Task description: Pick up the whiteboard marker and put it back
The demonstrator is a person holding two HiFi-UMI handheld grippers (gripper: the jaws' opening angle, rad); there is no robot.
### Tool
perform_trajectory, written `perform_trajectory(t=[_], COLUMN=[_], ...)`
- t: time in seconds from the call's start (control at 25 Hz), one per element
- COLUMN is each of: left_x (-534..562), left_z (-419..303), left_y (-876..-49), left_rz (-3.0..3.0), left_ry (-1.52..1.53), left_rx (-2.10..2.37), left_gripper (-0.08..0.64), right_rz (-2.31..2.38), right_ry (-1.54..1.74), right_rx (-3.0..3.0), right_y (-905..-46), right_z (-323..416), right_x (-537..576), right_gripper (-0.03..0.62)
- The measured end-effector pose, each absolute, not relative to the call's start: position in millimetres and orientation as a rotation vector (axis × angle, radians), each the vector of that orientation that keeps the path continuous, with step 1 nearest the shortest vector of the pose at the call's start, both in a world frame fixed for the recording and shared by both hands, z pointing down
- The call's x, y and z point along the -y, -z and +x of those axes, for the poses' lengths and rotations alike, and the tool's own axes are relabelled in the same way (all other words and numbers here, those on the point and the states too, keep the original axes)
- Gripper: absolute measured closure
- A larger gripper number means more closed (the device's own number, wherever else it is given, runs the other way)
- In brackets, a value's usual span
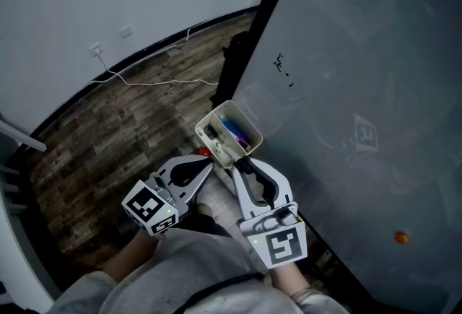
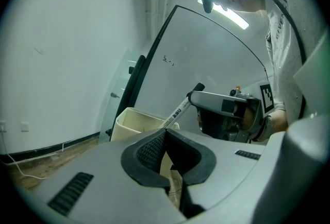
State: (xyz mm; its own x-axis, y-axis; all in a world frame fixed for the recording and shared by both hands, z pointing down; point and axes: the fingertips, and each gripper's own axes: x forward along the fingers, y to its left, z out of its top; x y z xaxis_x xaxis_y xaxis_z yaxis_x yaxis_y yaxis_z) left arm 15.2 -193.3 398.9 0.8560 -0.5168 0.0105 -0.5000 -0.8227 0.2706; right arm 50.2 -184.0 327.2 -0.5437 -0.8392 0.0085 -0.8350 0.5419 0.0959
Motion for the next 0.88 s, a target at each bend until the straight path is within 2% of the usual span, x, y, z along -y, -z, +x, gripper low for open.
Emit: perform_trajectory(t=[0.88], left_x=[198.8], left_z=[9.2], left_y=[-400.9], left_rz=[2.761], left_ry=[0.104], left_rx=[0.722], left_gripper=[0.545], right_rz=[1.483], right_ry=[0.081], right_rx=[2.703], right_y=[-333.4], right_z=[45.2], right_x=[195.5], right_gripper=[0.515])
